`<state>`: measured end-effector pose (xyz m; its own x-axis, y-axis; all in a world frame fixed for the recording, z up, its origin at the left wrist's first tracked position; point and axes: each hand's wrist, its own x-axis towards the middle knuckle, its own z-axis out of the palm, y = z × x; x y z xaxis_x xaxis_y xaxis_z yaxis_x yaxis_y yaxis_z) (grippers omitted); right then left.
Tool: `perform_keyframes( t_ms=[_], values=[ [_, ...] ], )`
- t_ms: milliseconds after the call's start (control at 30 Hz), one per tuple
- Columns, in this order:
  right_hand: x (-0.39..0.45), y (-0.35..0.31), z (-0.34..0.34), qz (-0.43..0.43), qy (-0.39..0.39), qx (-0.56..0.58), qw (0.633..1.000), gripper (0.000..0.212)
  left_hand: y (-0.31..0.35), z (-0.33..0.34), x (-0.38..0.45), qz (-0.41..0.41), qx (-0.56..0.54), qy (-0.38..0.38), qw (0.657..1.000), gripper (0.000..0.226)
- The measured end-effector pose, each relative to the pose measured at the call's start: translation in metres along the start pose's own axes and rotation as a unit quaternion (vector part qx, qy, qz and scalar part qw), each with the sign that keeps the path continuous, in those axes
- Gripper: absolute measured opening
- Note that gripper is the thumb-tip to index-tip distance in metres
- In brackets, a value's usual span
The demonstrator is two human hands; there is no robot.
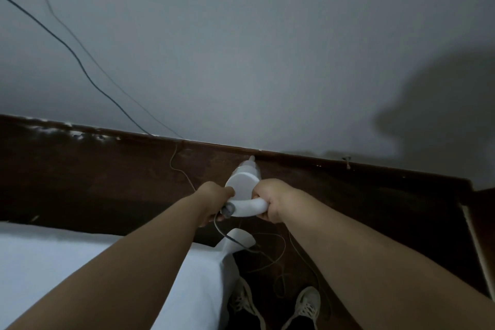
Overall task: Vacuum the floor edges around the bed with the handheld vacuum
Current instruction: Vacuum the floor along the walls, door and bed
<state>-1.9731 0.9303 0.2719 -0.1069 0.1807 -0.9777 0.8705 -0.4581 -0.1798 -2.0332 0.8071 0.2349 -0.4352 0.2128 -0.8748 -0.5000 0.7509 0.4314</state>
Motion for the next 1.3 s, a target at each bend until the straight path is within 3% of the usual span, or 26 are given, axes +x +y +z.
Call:
perform_keyframes(
  t_ms=[467, 933, 1300],
  values=[
    [0.020, -0.008, 0.040, -0.066, -0.043, -0.104, 0.991, 0.045, -0.025, -0.029, 0.001, -0.013, -0.048, 0.060, 0.997, 0.036],
    [0.022, -0.039, -0.064, -0.056, 0.010, -0.132, 0.990, 0.045, 0.047, 0.050, -0.012, 0.001, -0.066, 0.009, 0.998, 0.039],
    [0.037, -0.060, -0.061, -0.094, -0.012, -0.205, 0.974, 0.048, 0.052, 0.059, -0.001, -0.019, -0.110, 0.084, 0.990, 0.036]
  ],
)
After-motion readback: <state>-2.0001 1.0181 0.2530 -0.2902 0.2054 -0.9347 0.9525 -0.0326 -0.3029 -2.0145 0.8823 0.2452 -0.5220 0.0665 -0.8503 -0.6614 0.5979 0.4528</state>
